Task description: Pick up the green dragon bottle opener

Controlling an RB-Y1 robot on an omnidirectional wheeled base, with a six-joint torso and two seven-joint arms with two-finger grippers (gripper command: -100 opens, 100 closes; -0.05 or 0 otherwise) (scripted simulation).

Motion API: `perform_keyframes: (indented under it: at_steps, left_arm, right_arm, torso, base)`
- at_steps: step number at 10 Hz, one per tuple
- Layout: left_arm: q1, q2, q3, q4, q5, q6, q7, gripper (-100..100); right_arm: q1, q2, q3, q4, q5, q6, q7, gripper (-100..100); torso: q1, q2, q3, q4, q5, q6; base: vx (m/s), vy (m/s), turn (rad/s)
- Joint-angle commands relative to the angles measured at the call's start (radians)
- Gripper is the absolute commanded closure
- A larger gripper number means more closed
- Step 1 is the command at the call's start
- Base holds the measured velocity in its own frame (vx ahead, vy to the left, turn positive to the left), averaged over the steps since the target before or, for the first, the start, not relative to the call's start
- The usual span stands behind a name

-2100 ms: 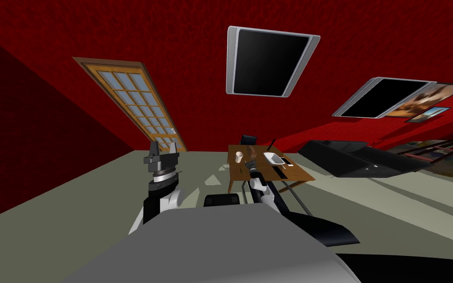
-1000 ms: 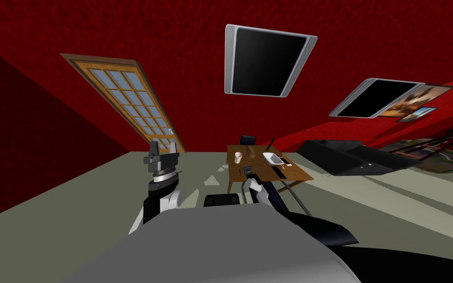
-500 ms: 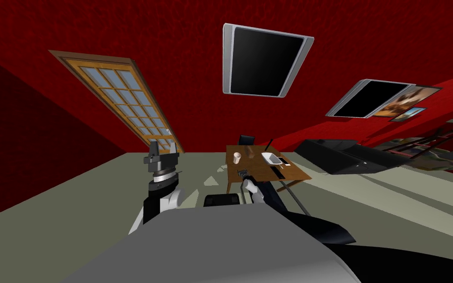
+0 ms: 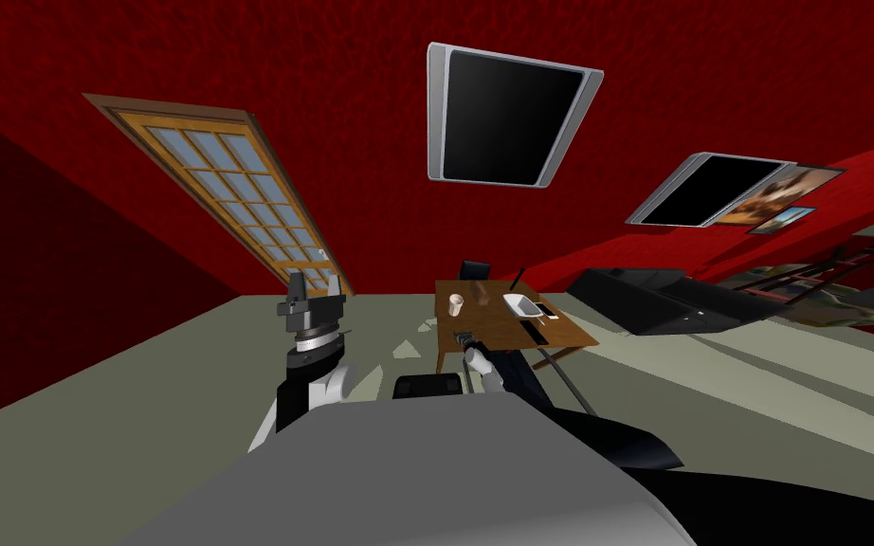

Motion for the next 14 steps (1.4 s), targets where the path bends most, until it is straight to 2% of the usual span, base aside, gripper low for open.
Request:
perform_keyframes:
  at_steps: [1,2,3,4,7,8,9,13,14]
  left_arm:
    - [0.000,0.000,0.000,0.000,0.000,0.000,0.000,0]
    - [0.000,0.000,0.000,0.000,0.000,0.000,0.000,0]
    - [0.000,0.000,0.000,0.000,0.000,0.000,0.000,0]
    - [0.000,0.000,0.000,0.000,0.000,0.000,0.000,0]
    - [0.000,0.000,0.000,0.000,0.000,0.000,0.000,0]
    - [0.000,0.000,0.000,0.000,0.000,0.000,0.000,0]
    - [0.000,0.000,0.000,0.000,0.000,0.000,0.000,0]
    - [0.000,0.000,0.000,0.000,0.000,0.000,0.000,0]
    - [0.000,0.000,0.000,0.000,0.000,0.000,0.000,0]
  right_arm:
    - [-0.003,0.040,-0.003,0.023,-0.006,0.011,-0.005,-100]
    - [0.000,0.021,-0.003,0.009,-0.004,0.010,-0.001,-100]
    - [0.000,0.024,-0.002,0.011,-0.005,0.011,-0.003,0]
    - [0.004,0.027,0.002,0.028,-0.011,-0.017,-0.006,-100]
    - [0.013,0.036,0.011,0.062,-0.022,-0.073,-0.013,-100]
    - [0.014,0.036,0.006,0.049,-0.018,-0.057,-0.010,-100]
    - [0.014,0.036,0.006,0.050,-0.017,-0.060,-0.010,100]
    - [0.019,0.034,0.007,0.054,-0.015,-0.051,-0.005,100]
    - [0.019,0.034,0.007,0.054,-0.015,-0.052,-0.006,0]
  torso:
    - [0.000,0.000,0.000,0.000,0.000,0.000]
    - [0.000,0.000,0.000,0.000,0.000,0.000]
    - [0.000,0.000,0.000,0.000,0.000,0.000]
    - [0.001,0.000,0.000,0.000,0.000,0.000]
    - [-0.001,0.001,0.000,0.000,0.000,0.000]
    - [-0.001,0.001,0.001,0.000,0.000,0.000]
    - [0.000,0.001,0.000,0.000,0.000,0.000]
    - [-0.004,0.000,0.001,0.003,-0.006,0.000]
    - [-0.005,-0.001,0.001,0.003,-0.006,-0.001]
  base:
    - [0.004,-0.033,-0.022]
    - [0.002,-0.015,-0.001]
    - [0.000,0.000,0.000]
    - [0.028,-0.021,0.112]
    - [-0.005,-0.038,0.115]
    - [-0.005,-0.016,0.021]
    - [0.000,0.000,0.000]
    - [-0.002,-0.002,-0.001]
    - [0.000,0.000,0.000]
